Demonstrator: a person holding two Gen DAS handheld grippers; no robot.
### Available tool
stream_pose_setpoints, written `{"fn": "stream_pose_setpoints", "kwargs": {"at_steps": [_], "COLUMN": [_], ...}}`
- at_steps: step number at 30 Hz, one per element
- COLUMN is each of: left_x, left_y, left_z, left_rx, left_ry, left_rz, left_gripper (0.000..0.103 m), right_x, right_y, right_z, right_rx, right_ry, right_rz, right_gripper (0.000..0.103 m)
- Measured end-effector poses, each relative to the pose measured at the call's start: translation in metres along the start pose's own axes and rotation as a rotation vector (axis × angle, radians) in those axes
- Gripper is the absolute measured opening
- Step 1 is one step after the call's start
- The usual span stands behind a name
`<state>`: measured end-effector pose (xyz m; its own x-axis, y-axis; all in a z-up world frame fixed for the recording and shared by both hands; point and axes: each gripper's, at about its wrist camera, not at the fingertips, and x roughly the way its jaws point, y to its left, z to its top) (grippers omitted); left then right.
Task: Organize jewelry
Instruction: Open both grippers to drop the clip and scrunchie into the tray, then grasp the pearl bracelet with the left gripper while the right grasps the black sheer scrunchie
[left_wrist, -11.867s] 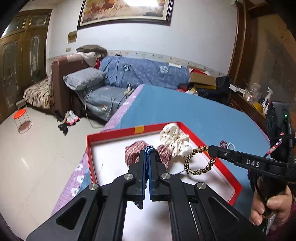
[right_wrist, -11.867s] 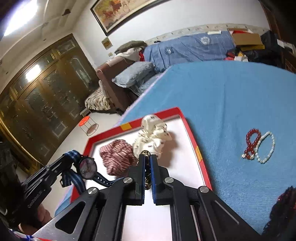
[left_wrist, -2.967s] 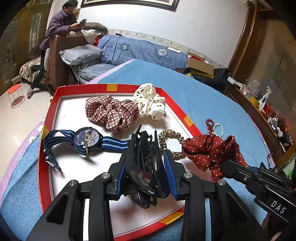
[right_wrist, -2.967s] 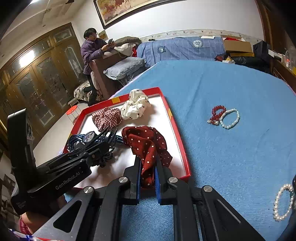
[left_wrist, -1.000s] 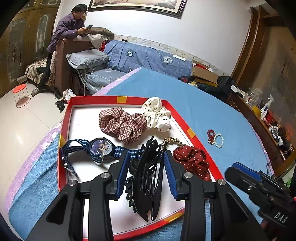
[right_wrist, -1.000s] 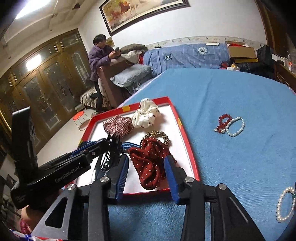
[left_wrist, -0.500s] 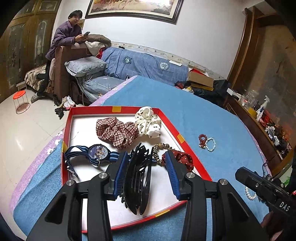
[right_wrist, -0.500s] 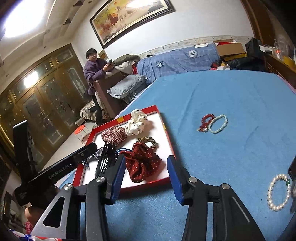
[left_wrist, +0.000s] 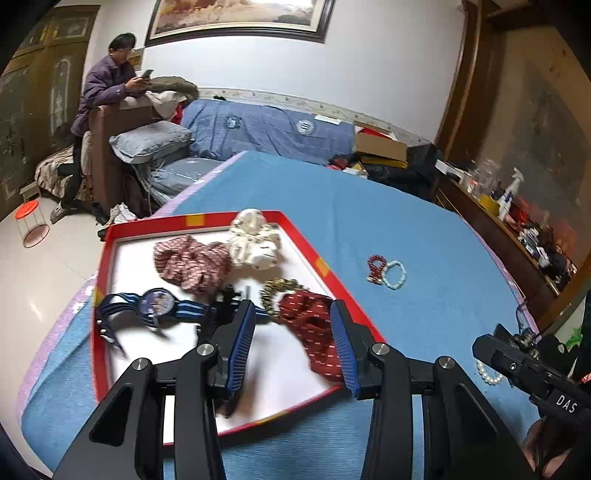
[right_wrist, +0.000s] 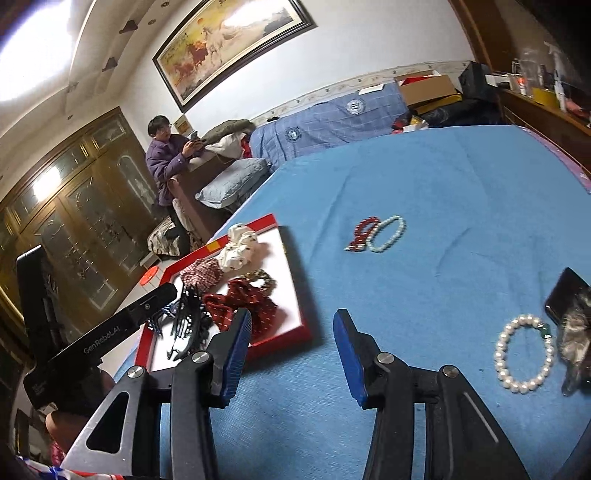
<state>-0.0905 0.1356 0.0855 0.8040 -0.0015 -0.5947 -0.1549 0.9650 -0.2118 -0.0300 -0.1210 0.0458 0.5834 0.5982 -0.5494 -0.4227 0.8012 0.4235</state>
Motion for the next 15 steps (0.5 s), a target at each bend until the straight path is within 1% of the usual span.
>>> {"fn": "stream_pose_setpoints", "kwargs": {"at_steps": [4, 9, 15], "left_x": [0.006, 0.009, 0.019], "left_y": [-0.018, -0.036, -0.054], "left_z": [-0.001, -0.003, -0.006], "left_rx": [0.042, 0.08, 0.125], "left_ry": [0.011, 0.02, 0.054], "left_rz": [-0.007, -0.011, -0.008], "left_gripper": [0.041, 0.041, 0.043], "right_x": [-0.013, -0.033, -0.038], "right_y": [-0.011, -0.034, -0.058], "right_z": [0.001, 0.004, -0.002], "right_rx": [0.005, 0.051, 0.092], "right_ry": [-0.024, -0.067, -0.066], "right_rz": [-0.018, -0.022, -0.026], "right_gripper": [0.05, 0.052, 0.053]}}
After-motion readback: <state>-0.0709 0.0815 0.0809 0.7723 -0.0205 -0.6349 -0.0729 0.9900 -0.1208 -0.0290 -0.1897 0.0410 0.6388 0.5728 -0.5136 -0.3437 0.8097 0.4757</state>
